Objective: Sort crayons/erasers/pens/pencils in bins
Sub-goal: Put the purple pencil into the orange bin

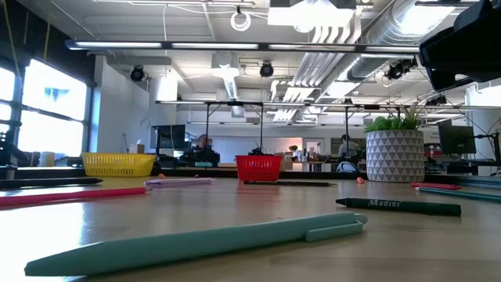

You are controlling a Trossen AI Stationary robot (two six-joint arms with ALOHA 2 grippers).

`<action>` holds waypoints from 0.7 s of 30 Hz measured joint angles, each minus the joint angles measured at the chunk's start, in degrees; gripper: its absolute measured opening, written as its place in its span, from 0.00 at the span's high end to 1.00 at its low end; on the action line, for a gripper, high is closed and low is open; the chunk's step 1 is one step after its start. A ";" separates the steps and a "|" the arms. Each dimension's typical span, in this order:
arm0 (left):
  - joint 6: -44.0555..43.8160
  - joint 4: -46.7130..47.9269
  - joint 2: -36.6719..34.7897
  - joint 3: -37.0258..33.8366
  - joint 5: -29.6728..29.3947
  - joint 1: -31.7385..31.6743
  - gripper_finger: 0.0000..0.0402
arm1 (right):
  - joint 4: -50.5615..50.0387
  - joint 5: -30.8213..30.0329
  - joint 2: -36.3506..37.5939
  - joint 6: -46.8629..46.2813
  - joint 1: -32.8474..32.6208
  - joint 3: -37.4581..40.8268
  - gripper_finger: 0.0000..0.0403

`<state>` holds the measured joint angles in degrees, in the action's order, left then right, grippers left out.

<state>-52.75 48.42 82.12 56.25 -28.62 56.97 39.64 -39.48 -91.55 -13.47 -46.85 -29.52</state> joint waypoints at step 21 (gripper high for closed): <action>45.66 -86.78 -4.36 -31.33 5.08 -20.48 1.00 | 0.02 -0.94 0.00 -0.15 5.16 0.00 1.00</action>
<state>-7.09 -38.36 77.76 24.92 -23.54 36.49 39.66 -40.42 -91.55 -13.63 -41.69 -29.52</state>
